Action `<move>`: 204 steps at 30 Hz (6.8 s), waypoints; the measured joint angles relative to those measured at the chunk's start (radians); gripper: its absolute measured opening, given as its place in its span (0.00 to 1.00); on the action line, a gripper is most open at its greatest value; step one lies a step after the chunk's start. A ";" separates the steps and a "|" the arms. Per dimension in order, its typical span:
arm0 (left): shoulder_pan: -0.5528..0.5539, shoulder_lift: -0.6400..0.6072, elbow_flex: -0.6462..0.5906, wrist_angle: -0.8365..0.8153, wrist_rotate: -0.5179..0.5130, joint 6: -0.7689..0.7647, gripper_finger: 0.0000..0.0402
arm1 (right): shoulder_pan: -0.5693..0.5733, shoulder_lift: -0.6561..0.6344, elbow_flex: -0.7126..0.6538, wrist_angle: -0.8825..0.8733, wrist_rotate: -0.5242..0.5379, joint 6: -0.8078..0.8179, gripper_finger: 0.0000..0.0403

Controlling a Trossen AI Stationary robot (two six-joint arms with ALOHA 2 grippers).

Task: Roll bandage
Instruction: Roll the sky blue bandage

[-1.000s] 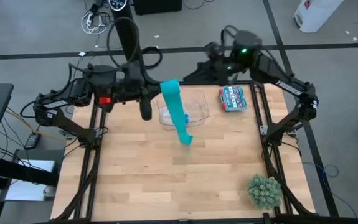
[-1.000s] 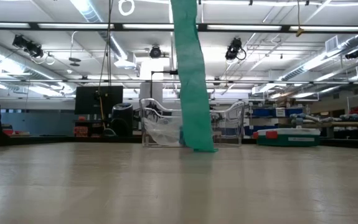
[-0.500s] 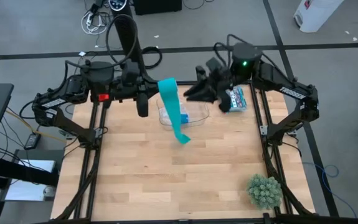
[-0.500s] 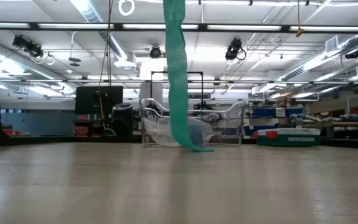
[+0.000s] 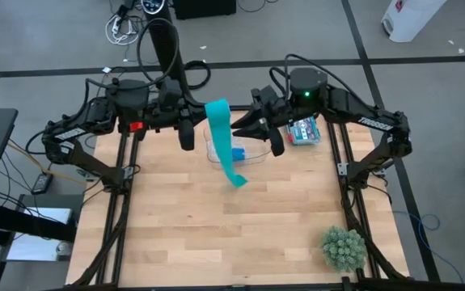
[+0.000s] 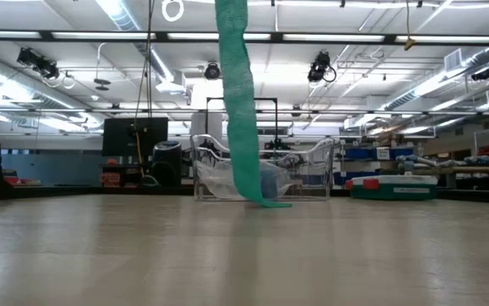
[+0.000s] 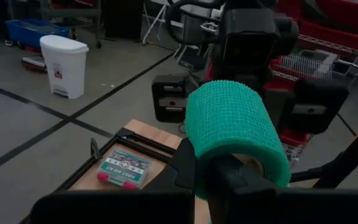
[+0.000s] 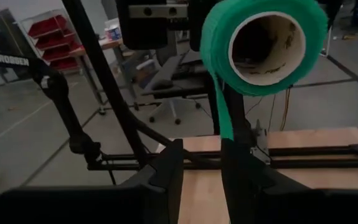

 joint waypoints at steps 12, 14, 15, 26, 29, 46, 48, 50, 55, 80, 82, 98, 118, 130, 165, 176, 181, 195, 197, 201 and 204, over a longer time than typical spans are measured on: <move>0.000 0.000 0.000 -0.001 -0.001 -0.021 0.04 | -0.017 0.031 0.000 -0.025 0.000 -0.022 0.21; 0.000 0.000 0.000 -0.002 -0.001 -0.022 0.04 | -0.022 0.025 0.000 -0.046 -0.003 -0.029 0.21; 0.000 0.000 0.000 -0.001 -0.001 -0.022 0.04 | -0.024 0.023 0.000 -0.063 -0.010 -0.028 0.21; 0.000 0.000 0.000 -0.001 -0.001 -0.023 0.06 | -0.020 0.017 0.000 -0.136 0.016 -0.069 0.21; 0.000 0.000 0.000 0.000 -0.001 -0.023 0.06 | -0.019 0.017 0.000 -0.099 0.025 -0.090 0.21; 0.000 -0.001 0.000 -0.017 -0.022 -0.026 0.05 | 0.011 0.027 0.004 -0.061 -0.110 -0.118 0.00; 0.001 -0.001 0.000 -0.018 -0.022 -0.026 0.05 | 0.023 0.012 0.015 -0.051 -0.185 -0.105 0.00; 0.007 -0.001 0.000 -0.019 -0.021 -0.027 0.05 | 0.042 0.011 0.039 -0.045 -0.241 -0.074 0.00; 0.008 -0.001 0.000 -0.005 -0.020 -0.028 0.05 | 0.111 0.013 0.061 -0.067 -0.245 -0.084 0.00; 0.005 -0.001 0.000 0.059 0.017 -0.049 0.05 | -0.045 0.066 0.060 -0.236 -0.180 -0.188 0.23; 0.005 -0.001 0.000 0.059 0.020 -0.049 0.05 | -0.045 0.059 0.060 -0.259 -0.196 -0.167 0.31; 0.006 0.009 0.000 -0.018 0.214 -0.175 0.05 | -0.045 -0.042 0.060 -0.043 0.099 -0.341 0.43; 0.040 0.023 0.000 -0.014 0.236 -0.238 0.06 | 0.015 -0.035 0.060 0.015 0.127 -0.405 0.40; 0.041 0.042 0.000 -0.014 0.267 -0.258 0.06 | 0.015 0.000 0.060 0.033 0.157 -0.468 0.40; 0.061 0.018 -0.001 0.009 0.132 0.013 0.42 | -0.015 0.006 0.060 0.045 0.089 -0.369 0.00; 0.061 -0.050 0.000 0.032 0.124 0.046 0.44 | -0.035 -0.037 0.060 0.066 0.083 -0.333 0.00; 0.051 -0.031 0.000 0.033 0.190 -0.042 0.44 | -0.056 -0.041 0.060 0.093 0.089 -0.299 0.00; 0.034 0.086 -0.001 0.034 0.217 -0.154 0.44 | -0.067 -0.042 0.060 0.111 0.101 -0.288 0.00; 0.034 0.089 -0.002 0.030 0.222 -0.154 0.44 | -0.068 -0.042 0.060 0.111 0.104 -0.288 0.00; 0.034 0.091 -0.001 0.032 0.221 -0.130 0.37 | -0.074 -0.042 0.060 0.111 0.105 -0.256 0.00; 0.034 0.094 -0.001 0.002 0.213 -0.110 0.19 | -0.079 -0.042 0.060 0.111 0.100 -0.221 0.00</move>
